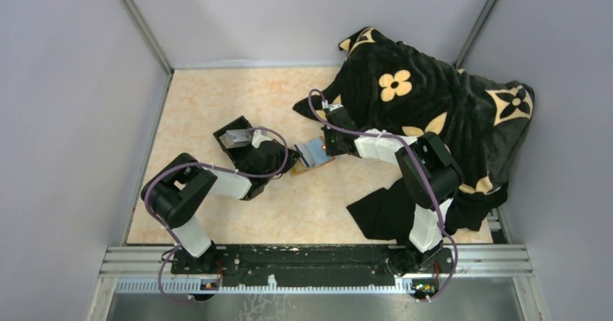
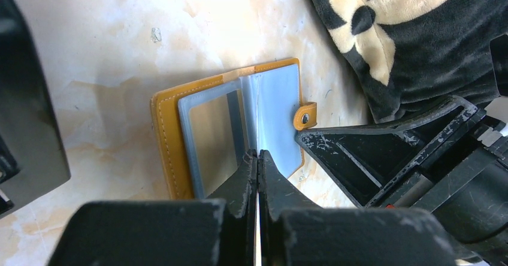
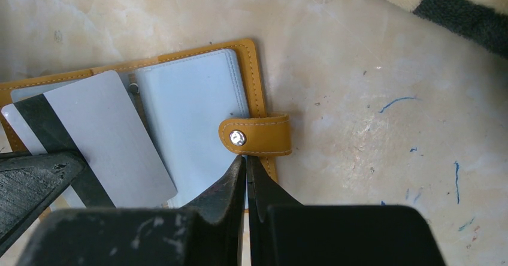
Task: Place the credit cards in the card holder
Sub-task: Insert the credit card into the card holder.
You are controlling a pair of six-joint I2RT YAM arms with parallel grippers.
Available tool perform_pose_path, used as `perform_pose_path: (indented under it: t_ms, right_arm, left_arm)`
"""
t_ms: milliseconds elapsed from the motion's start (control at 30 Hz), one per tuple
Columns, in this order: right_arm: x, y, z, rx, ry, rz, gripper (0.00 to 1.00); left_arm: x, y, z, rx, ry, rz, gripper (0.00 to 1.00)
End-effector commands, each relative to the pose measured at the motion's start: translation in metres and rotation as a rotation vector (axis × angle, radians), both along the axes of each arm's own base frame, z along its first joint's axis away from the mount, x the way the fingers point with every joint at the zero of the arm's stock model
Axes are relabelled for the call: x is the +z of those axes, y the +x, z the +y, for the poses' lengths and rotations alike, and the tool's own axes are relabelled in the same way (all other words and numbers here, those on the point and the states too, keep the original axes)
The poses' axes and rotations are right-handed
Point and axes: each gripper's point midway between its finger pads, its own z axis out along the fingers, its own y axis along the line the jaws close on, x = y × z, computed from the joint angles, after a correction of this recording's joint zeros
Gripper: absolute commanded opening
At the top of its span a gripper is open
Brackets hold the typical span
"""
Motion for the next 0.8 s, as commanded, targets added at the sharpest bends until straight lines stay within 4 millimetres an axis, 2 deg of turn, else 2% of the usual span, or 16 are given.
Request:
perform_pose_path:
  t_ms: [0,767]
  right_arm:
    - [-0.002,0.002,0.005,0.014,-0.012,-0.002,0.04]
    - [-0.011,-0.002,0.002,0.008,-0.023,0.014,0.03]
  left_arm:
    - [-0.003,0.004,-0.003,0.015,0.002,0.01,0.0]
    - [-0.03,-0.009,-0.003,0.039,0.01,0.062,0.0]
